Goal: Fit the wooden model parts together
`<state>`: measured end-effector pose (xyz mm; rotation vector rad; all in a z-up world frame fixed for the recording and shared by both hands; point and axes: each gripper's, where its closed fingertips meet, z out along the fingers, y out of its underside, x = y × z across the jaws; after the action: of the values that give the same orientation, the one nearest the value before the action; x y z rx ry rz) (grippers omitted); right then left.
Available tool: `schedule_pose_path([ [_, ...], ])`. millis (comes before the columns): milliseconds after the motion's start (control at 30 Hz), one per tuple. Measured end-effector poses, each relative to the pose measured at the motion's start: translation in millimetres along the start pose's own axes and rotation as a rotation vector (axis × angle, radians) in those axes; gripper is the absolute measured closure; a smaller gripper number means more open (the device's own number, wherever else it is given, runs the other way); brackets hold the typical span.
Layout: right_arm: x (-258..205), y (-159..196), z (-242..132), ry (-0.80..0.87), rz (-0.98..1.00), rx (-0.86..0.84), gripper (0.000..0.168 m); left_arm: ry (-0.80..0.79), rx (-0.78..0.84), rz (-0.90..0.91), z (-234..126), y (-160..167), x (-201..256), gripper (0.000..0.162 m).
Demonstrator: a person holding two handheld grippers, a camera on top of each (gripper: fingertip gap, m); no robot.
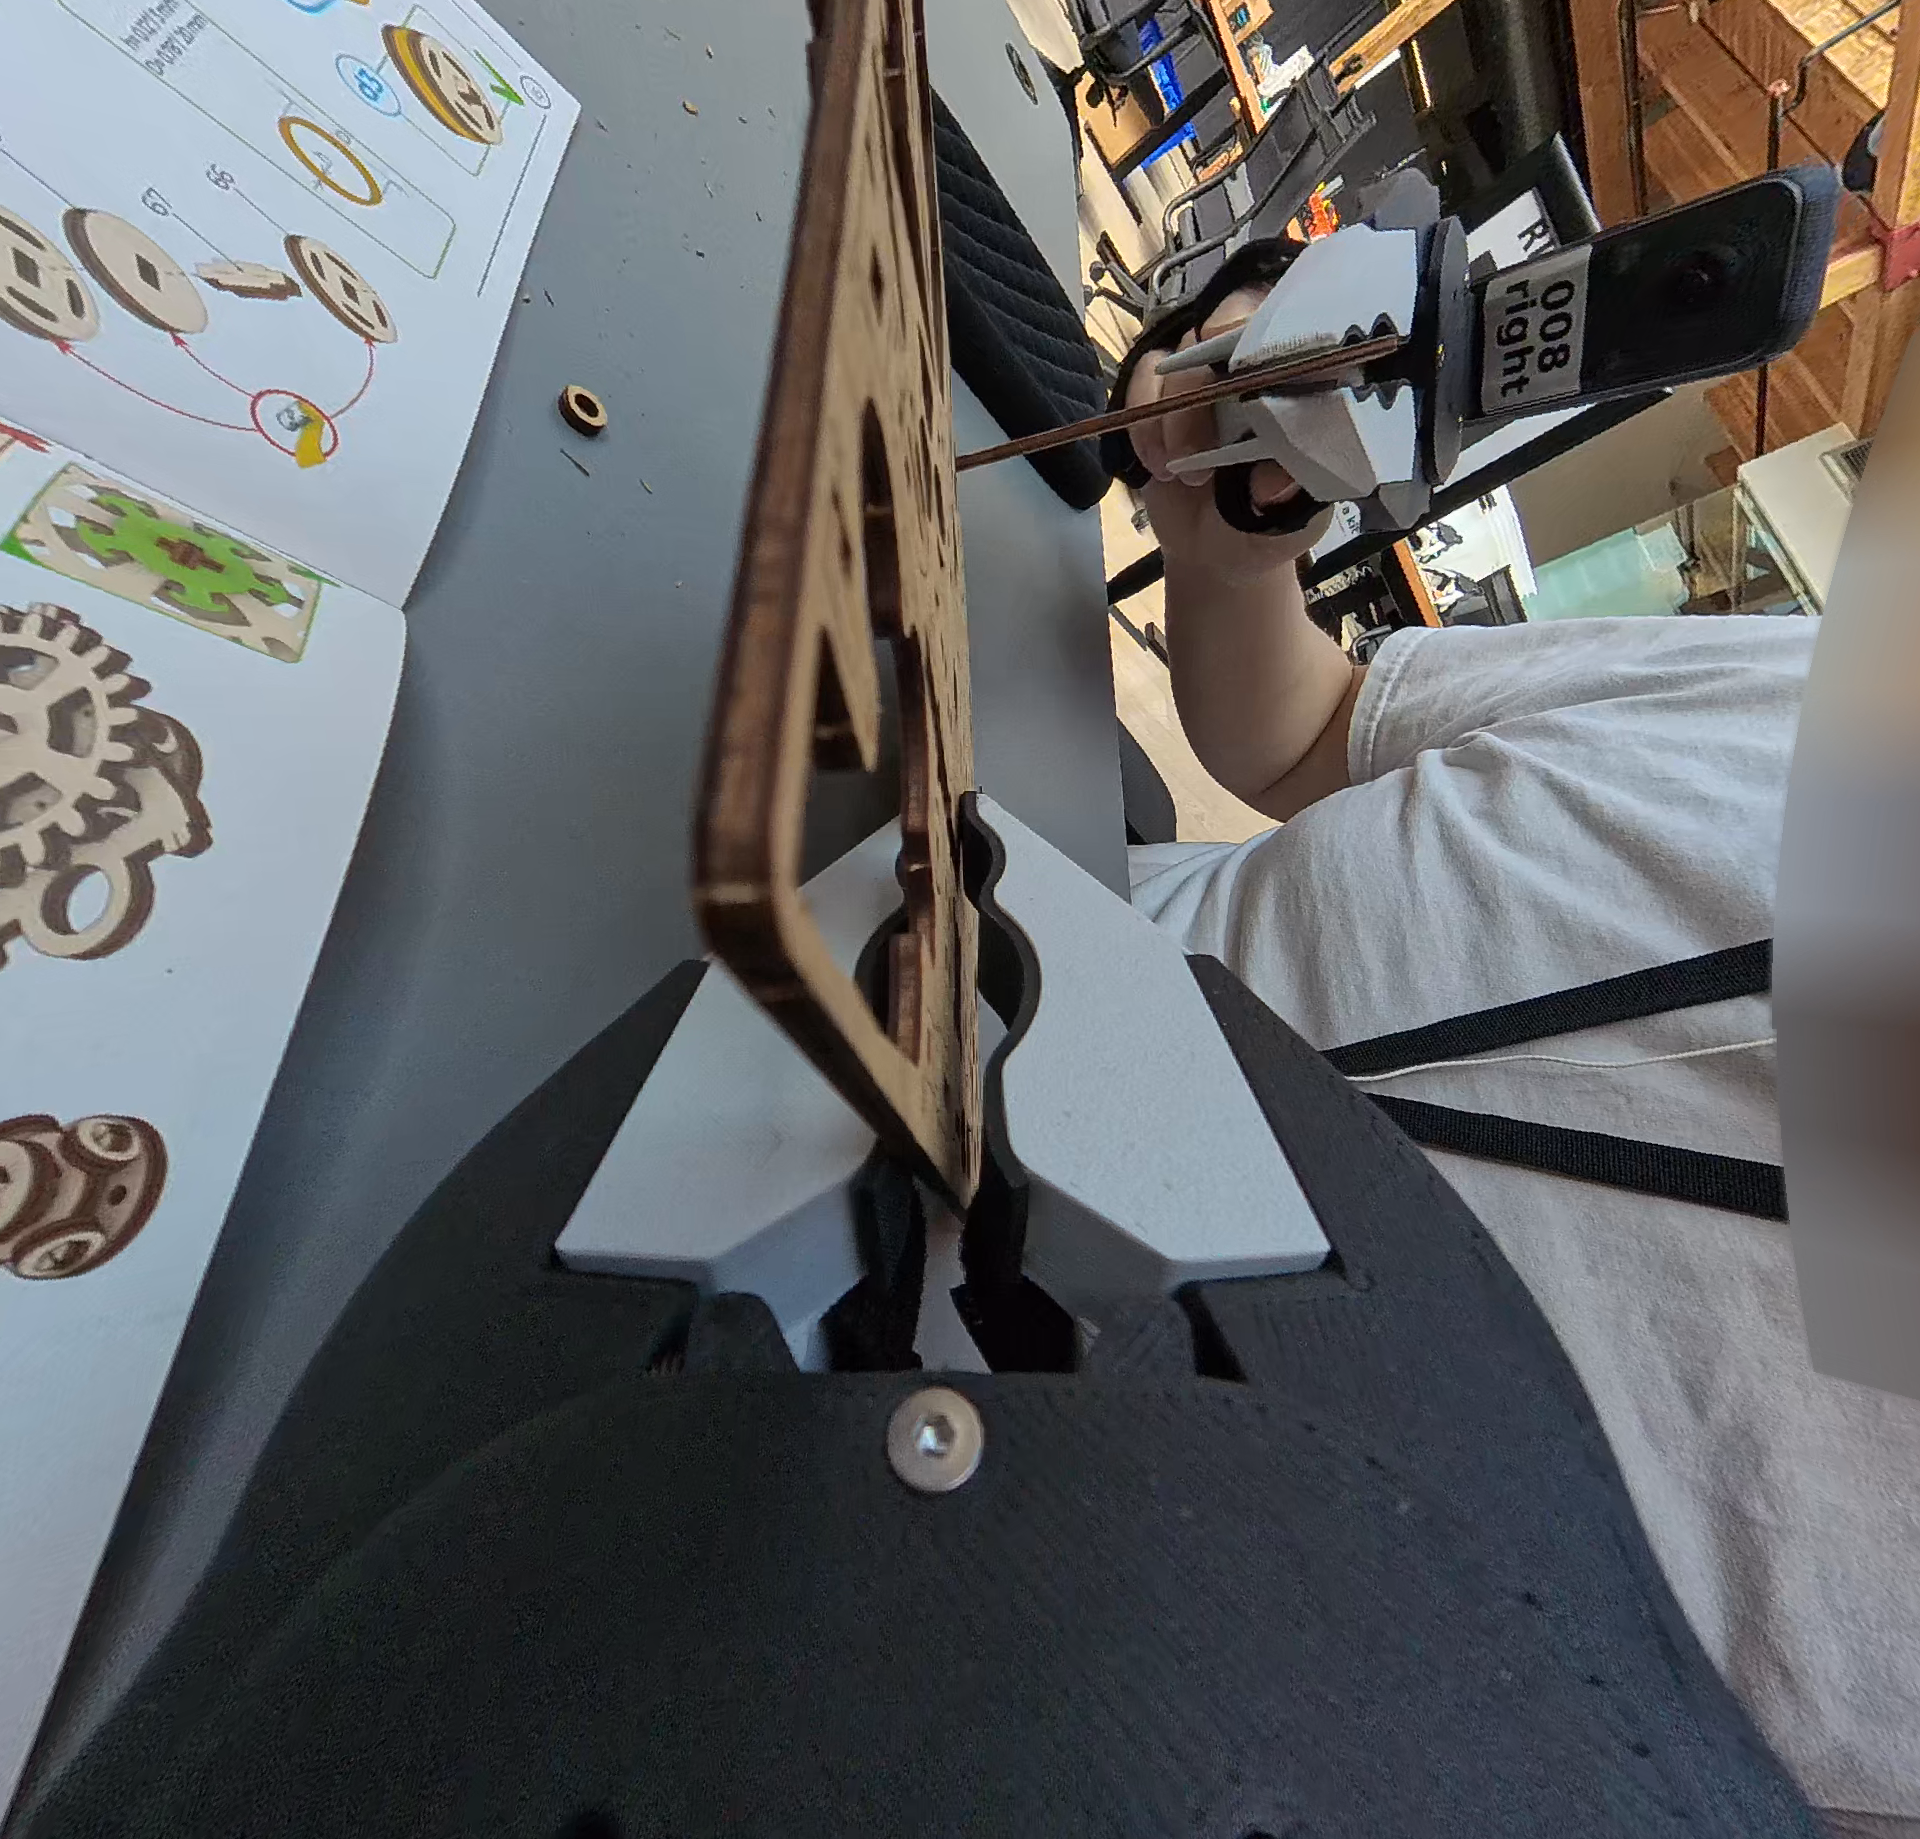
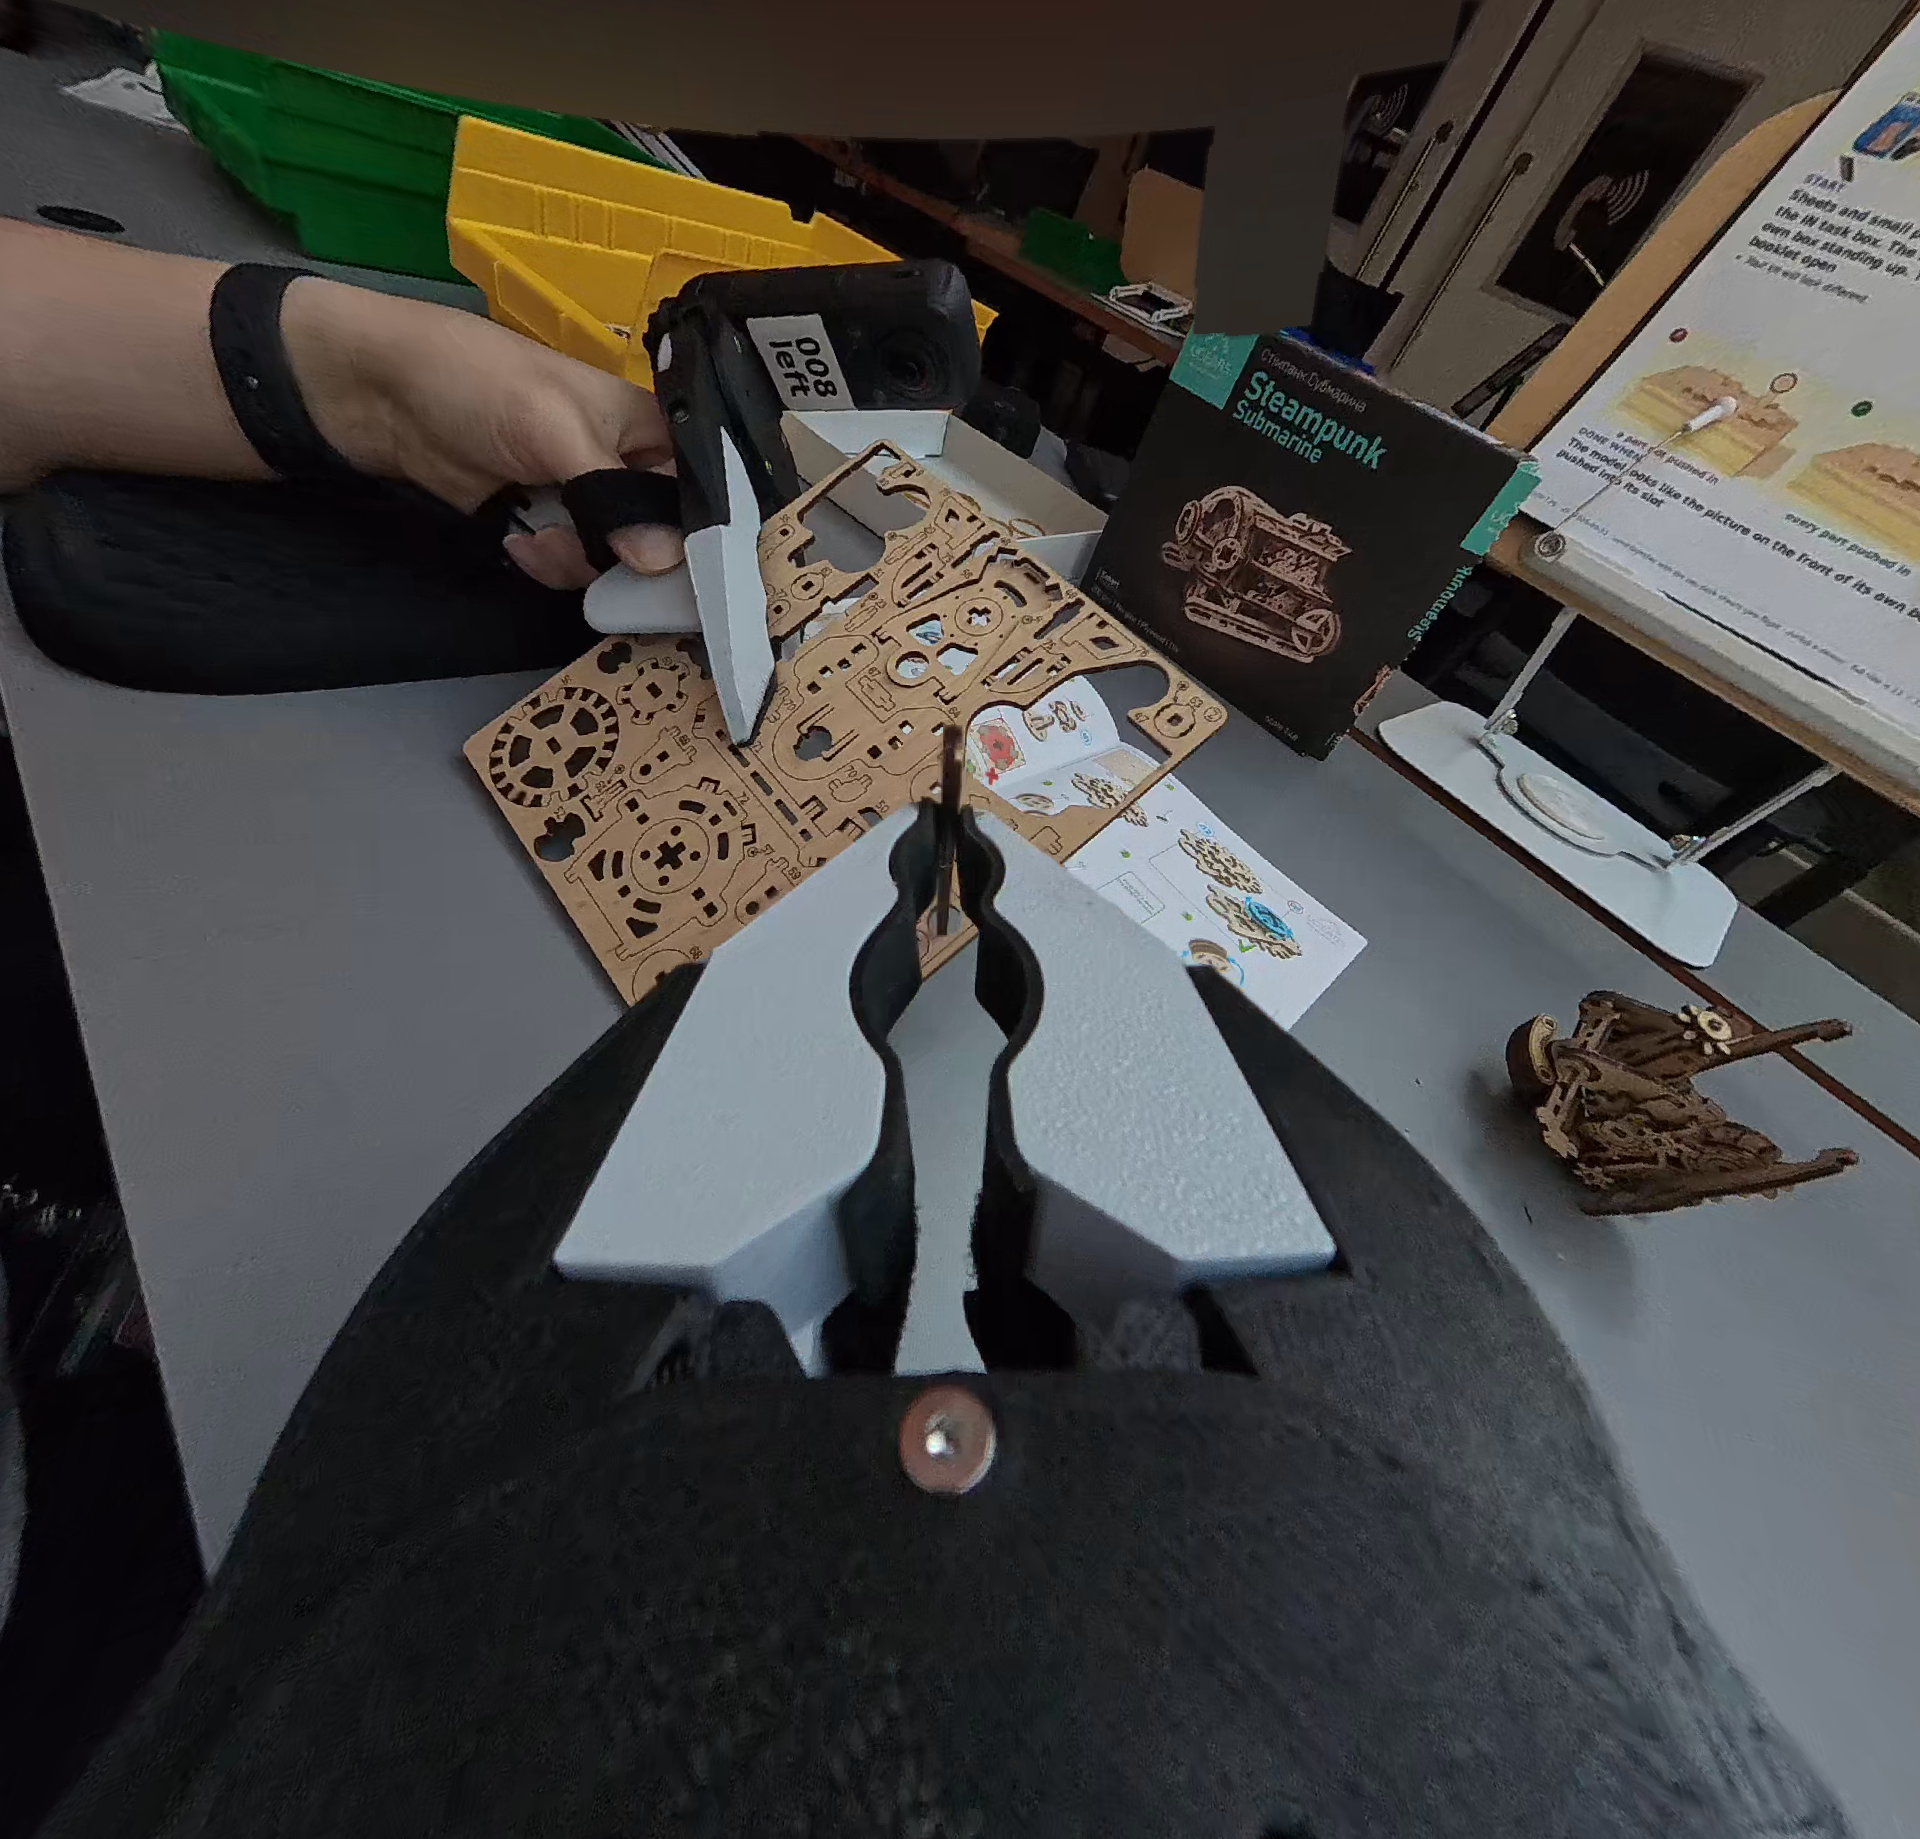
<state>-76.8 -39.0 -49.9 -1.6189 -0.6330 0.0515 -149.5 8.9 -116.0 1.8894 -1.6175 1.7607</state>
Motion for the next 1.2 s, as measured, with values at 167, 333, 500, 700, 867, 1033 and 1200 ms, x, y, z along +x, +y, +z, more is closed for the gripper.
schedule_pose_path([
  [167, -4, -17, -7, -0.020, -0.002, 0.054, 0.167, 0.003, 0.001, -0.010, 0, 0, -1, 0.161],
  [333, -11, -4, 2, -0.048, 0.007, 0.007, 0.167, 0.005, 0.000, -0.009, 0, 0, 0, 0.161],
  [500, -16, 16, 13, -0.059, -0.052, -0.115, 0.167, 0.016, -0.006, 0.004, 1, 1, 3, 0.162],
  [700, -14, 21, 22, -0.030, -0.030, -0.120, 0.167, -0.005, 0.006, 0.042, -1, -2, 4, 0.162],
  [867, -11, 29, 19, -0.069, 0.259, 0.012, 0.166, -0.002, -0.009, 0.036, 1, 0, 3, 0.160],
  [1033, -15, 21, 24, -0.059, 0.064, -0.035, 0.167, -0.005, -0.024, 0.056, 1, 2, 4, 0.161],
  [1200, 2, 23, 28, -0.094, 0.151, -0.094, 0.166, -0.014, -0.022, 0.084, 0, 1, 3, 0.161],
])
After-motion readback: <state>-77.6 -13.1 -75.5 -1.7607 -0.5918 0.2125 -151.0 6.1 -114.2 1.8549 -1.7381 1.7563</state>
